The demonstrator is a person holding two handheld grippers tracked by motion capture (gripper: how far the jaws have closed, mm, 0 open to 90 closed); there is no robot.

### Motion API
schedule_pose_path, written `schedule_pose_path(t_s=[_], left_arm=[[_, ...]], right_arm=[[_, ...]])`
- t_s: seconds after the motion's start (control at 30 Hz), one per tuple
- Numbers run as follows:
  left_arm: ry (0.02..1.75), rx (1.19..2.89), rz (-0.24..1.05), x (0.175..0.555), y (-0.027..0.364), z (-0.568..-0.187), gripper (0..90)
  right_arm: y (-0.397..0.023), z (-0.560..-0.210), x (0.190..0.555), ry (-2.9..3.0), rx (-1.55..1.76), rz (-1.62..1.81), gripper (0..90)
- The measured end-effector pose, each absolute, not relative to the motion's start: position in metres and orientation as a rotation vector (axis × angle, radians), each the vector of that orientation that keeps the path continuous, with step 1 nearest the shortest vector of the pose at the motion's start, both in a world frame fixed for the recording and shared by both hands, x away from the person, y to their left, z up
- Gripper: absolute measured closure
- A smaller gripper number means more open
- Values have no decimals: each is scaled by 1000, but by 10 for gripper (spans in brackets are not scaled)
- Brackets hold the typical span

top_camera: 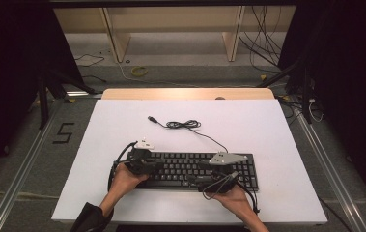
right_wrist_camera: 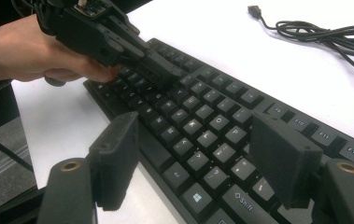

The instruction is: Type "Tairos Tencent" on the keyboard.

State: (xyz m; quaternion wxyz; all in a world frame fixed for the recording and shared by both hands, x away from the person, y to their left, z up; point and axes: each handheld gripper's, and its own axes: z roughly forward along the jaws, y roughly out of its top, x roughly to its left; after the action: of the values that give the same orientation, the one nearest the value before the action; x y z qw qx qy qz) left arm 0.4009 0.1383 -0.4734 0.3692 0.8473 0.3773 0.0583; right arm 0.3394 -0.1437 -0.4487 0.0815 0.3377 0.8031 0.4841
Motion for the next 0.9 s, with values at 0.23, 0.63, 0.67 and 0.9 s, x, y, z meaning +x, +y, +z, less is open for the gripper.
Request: schedule_pose_path(t_s=[0.23,0.63,0.67,0.9], left_arm=[[970,2153,135,401,140,-476,893],[958,2139,155,398,141,-469,817],[954,2140,155,398,142,-469,812],[952,2109,131,396,144,-464,723]], right_arm=[[-147,-448,339,2388,1023,1447,343],[-152,-448,339,2367,1036,1455,343],[-152,-448,339,2365,1037,1456,343],[-153,-448,340,2366,1039,1450,343]])
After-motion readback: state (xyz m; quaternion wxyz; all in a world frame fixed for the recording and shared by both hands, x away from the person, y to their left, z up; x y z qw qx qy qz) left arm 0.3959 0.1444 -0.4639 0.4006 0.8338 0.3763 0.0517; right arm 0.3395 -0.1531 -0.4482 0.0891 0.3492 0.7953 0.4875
